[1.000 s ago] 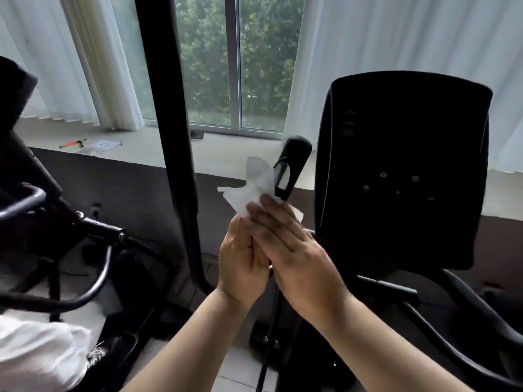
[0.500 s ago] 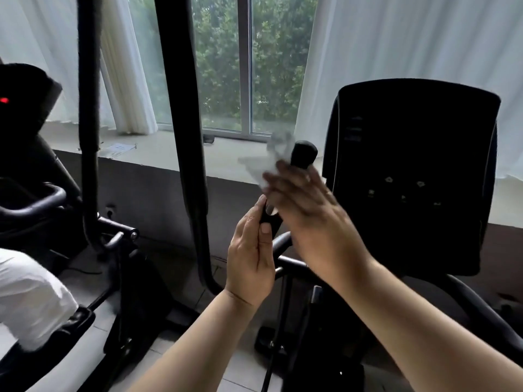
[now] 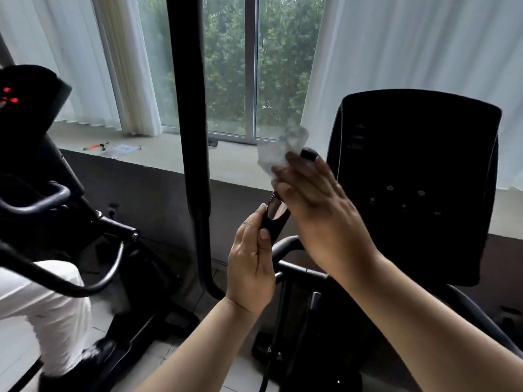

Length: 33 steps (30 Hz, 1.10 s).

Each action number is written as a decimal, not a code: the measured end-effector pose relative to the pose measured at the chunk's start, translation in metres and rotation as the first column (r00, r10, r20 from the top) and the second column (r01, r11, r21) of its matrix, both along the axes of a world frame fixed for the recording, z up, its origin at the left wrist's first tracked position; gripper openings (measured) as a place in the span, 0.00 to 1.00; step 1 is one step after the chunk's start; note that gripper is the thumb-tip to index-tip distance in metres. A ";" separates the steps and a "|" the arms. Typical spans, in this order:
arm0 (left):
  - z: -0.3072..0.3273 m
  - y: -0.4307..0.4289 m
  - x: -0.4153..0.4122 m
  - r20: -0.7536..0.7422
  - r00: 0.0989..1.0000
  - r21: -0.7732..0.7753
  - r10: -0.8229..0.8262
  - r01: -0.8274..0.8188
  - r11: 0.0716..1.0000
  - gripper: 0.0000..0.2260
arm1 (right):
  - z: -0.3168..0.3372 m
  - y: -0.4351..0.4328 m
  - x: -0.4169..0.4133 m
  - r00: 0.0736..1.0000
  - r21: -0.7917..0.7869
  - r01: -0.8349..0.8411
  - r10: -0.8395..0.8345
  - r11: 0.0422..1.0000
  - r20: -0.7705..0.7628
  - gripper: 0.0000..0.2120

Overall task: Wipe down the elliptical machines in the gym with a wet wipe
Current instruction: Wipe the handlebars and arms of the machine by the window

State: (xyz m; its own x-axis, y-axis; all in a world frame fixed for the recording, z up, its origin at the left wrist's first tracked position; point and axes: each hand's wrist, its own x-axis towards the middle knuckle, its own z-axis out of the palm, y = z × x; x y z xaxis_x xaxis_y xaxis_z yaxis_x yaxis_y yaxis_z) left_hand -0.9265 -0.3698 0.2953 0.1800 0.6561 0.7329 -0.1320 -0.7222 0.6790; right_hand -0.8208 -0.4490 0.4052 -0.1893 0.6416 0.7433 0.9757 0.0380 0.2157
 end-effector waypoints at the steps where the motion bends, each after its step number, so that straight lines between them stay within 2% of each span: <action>1: 0.003 0.000 0.001 0.004 1.000 0.000 -0.009 0.009 1.000 0.20 | 0.003 0.001 0.000 1.000 0.027 0.010 -0.009 1.000 -0.028 0.15; 3: 0.007 0.002 0.003 0.012 0.999 0.012 -0.038 0.038 0.999 0.19 | -0.002 0.002 -0.005 0.999 0.031 -0.012 0.014 0.999 -0.041 0.14; 7: 0.004 0.005 0.004 -0.021 1.000 0.052 -0.013 0.015 0.999 0.17 | -0.028 0.000 -0.012 0.995 -0.089 -0.073 0.078 0.993 0.057 0.15; 11: 0.012 0.003 0.004 -0.023 1.000 0.032 -0.014 0.015 0.999 0.19 | -0.006 0.001 0.007 0.999 0.004 -0.052 0.052 0.999 -0.014 0.20; 14: 0.022 0.001 0.008 -0.024 1.000 0.031 -0.017 0.018 0.999 0.20 | 0.004 0.006 0.011 0.994 0.068 -0.055 0.061 0.996 -0.085 0.20; 16: 0.023 0.001 0.010 -0.041 0.999 0.044 -0.005 0.007 0.999 0.20 | -0.007 0.007 0.004 0.992 0.048 -0.077 0.082 0.996 -0.096 0.17; 19: 0.020 0.003 0.009 -0.072 0.997 0.080 0.013 -0.007 0.997 0.19 | -0.024 0.004 -0.001 0.993 -0.039 -0.118 0.117 0.992 -0.029 0.16; 21: 0.023 0.003 0.008 -0.069 0.998 0.079 0.010 -0.004 0.997 0.20 | -0.018 0.002 0.005 0.994 -0.012 -0.104 0.104 0.994 -0.023 0.18; 26: 0.048 0.000 0.012 -0.070 0.997 0.125 0.016 -0.007 0.992 0.22 | 0.013 0.012 0.010 0.969 0.093 -0.116 0.133 0.989 -0.207 0.20; 33: 0.044 0.002 0.016 -0.090 0.994 0.155 0.054 -0.040 0.987 0.24 | -0.004 -0.004 0.020 0.941 0.152 -0.140 0.179 0.978 -0.286 0.23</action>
